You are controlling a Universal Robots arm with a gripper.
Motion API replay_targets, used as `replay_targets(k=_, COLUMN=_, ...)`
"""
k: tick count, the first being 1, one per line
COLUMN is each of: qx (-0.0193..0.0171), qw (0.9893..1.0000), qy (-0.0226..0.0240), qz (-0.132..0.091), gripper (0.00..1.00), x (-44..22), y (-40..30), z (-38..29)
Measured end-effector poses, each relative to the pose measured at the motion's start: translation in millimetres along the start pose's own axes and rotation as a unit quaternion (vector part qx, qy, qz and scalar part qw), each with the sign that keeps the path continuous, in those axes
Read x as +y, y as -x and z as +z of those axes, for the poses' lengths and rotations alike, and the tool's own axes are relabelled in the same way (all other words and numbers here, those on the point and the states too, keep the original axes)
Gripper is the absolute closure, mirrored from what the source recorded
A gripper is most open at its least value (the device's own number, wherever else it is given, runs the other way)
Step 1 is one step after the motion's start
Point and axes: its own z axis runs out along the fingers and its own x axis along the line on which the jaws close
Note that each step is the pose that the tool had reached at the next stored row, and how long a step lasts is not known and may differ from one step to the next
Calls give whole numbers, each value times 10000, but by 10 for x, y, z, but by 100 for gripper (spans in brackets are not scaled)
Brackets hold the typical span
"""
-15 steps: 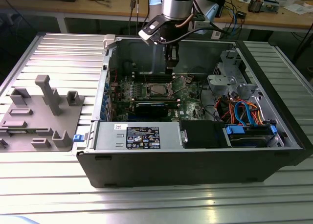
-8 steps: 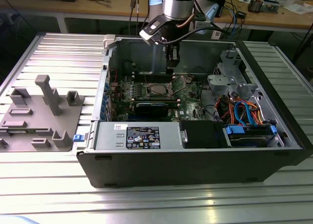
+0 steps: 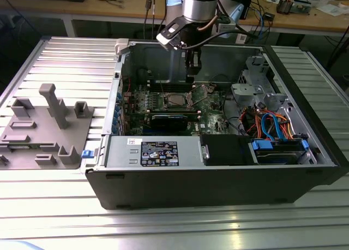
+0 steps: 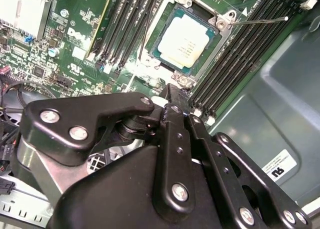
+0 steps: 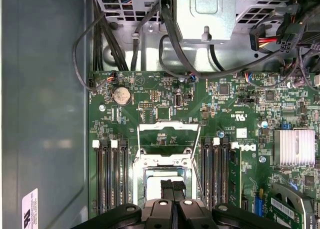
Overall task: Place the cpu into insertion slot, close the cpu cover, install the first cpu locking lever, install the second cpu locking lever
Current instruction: 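Close the cpu cover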
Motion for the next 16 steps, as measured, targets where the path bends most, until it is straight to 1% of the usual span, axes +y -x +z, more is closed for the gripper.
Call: replay_targets(k=16, qx=0, qw=10000, qy=0, qz=0, gripper=89, x=96, y=0, z=1)
